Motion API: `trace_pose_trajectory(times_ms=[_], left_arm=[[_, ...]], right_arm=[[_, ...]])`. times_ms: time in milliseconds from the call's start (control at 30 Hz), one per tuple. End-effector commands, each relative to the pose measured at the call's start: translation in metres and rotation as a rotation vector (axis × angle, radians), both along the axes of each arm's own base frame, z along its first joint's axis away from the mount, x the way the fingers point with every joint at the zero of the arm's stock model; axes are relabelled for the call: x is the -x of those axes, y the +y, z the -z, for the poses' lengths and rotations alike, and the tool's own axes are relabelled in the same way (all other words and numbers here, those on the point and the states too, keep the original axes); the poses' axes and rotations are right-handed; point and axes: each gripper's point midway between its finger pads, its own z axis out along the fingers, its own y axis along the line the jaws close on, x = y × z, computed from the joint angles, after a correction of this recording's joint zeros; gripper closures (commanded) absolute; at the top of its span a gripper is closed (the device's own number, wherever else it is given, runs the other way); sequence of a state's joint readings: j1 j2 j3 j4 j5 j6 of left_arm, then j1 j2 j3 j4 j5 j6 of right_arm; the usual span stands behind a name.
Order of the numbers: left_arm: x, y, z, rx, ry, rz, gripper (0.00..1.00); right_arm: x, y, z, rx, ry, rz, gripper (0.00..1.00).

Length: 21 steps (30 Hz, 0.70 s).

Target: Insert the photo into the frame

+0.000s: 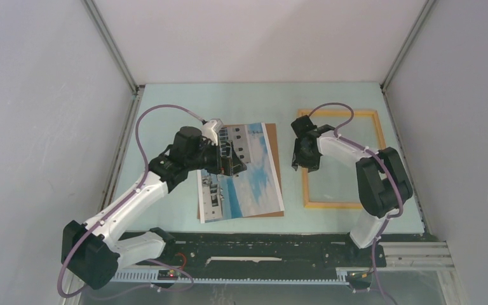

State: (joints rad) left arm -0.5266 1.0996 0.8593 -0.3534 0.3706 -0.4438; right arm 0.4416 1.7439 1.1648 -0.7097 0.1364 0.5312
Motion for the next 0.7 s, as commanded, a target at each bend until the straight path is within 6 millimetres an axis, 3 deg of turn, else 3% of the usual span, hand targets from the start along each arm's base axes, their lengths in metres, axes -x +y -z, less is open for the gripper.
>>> trace_pose_trajectory(times_ms=[0,333,467,533,667], left_arm=[[-0.002,-0.001,-0.002,0.02,-0.016,0.005,0.0],[-0.002,0.0,-0.002,0.018,-0.02,-0.001,0.0],[-0.004,0.002,-0.003,0.016,-0.027,-0.008,0.0],[-0.004,0.003,-0.004,0.015,-0.028,-0.013,0.0],[-0.005,0.005,-0.004,0.015,-0.031,-0.019,0.0]], right_arm=[[-0.007,0.0,0.006,0.037,-0.035,0.037,0.45],[-0.01,0.004,0.016,0.064,-0.042,0.043,0.52],[-0.012,0.009,0.016,0.061,-0.066,0.058,0.66],[-0.015,0.016,0.013,0.048,-0.091,0.07,0.72],[-0.025,0.04,0.011,-0.043,-0.126,0.086,0.73]])
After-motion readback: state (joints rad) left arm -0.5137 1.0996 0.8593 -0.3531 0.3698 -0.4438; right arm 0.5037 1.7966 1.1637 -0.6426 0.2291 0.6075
